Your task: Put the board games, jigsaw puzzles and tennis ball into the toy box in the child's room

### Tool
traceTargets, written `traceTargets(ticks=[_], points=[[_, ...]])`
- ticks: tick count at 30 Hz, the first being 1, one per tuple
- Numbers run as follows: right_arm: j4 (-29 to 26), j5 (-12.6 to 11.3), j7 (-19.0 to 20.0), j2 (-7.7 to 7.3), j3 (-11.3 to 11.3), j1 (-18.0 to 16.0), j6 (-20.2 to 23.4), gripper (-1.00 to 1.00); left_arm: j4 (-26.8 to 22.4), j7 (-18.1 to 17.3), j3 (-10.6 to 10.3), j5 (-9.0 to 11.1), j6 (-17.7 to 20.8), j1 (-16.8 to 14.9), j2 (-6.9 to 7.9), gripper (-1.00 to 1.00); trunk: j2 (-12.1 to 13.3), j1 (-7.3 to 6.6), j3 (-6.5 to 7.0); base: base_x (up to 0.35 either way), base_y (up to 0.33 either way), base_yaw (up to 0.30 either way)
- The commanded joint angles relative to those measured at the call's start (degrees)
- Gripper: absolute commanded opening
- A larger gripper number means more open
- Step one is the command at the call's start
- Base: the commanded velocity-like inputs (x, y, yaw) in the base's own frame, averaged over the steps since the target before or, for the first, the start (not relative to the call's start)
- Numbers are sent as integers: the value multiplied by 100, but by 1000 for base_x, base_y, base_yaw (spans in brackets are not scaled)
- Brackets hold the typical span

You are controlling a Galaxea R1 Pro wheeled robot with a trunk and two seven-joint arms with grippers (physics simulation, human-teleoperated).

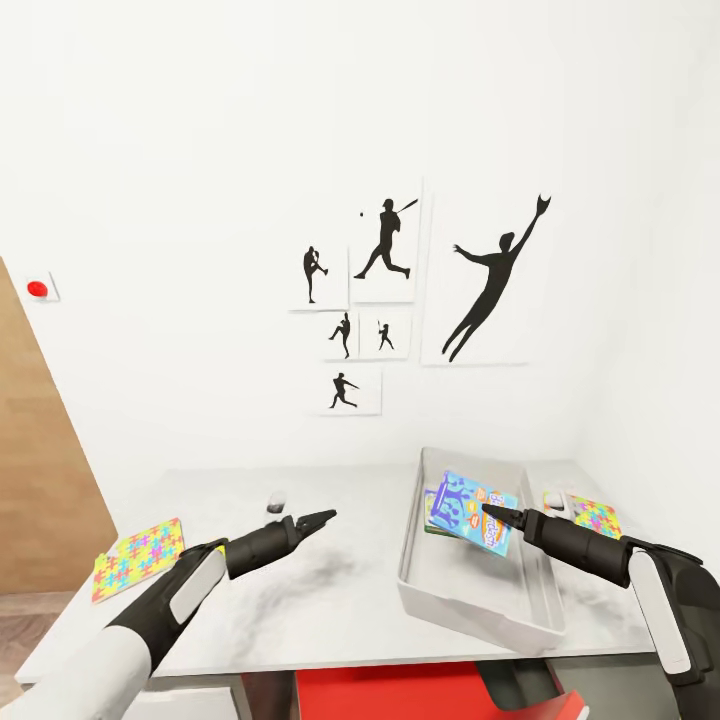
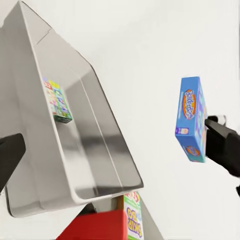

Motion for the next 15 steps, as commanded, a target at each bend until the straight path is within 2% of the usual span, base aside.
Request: traceTargets(ticks=[1,15], points=[[1,2,31,1,-8,-3,33,-100,1,1,-27,59,47,-37,6,100,-4,2,-3,0,0,0],[1,2,31,1,-8,-3,33,-100,1,1,-27,59,47,-44,6,100,-4,2,-3,0,0,0]])
